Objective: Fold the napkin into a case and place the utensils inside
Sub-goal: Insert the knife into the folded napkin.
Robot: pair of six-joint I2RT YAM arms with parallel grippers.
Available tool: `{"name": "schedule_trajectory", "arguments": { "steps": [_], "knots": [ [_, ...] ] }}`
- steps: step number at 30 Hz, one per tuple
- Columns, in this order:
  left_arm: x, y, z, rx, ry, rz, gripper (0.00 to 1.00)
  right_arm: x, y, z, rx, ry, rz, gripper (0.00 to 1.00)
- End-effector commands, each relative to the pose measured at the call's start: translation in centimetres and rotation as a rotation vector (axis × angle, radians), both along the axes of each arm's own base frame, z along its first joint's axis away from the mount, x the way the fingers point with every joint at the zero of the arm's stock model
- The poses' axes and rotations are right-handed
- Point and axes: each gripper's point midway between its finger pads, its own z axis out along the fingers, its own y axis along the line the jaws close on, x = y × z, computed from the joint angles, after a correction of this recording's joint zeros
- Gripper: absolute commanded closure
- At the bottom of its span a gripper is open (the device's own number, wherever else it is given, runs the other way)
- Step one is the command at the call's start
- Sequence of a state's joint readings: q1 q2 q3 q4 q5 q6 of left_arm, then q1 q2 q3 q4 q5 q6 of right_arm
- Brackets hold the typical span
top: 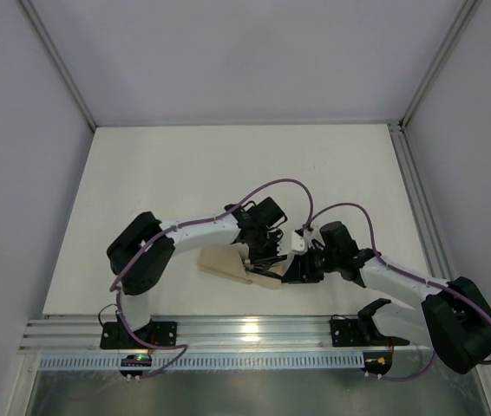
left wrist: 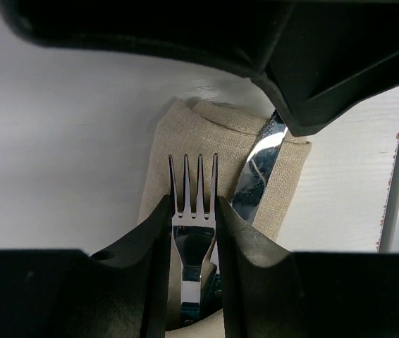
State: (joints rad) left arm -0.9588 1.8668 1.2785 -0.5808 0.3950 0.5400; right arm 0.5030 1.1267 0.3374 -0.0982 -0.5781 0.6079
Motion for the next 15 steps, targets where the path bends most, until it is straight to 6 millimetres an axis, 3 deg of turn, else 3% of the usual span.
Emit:
{"name": "schedule_trajectory", "arguments": {
  "steps": [1,4,10,15],
  "knots": [
    [-0.7,0.4,-0.8,0.013,0.039,-0.038,0.98,0.6,0.3,0.7,0.003,-0.029,0.003,0.59],
    [-1.3,0.7,-1.1,0.014,0.056,-0.077,0.94,1.4,0.1,1.7,-0.020,-0.083,0.006,0.51],
    [-1.1,1.0,-1.1,0.024,0.044,-0.087,0.86,3.1,0.1,2.2,-0.020,-0.121,-0.031,0.50],
    [-0.9,0.9,0.2,0.002,0.033,-0.070,0.58,3.8,0.7,1.4,-0.004,-0.114,-0.042,0.52]
  ]
}}
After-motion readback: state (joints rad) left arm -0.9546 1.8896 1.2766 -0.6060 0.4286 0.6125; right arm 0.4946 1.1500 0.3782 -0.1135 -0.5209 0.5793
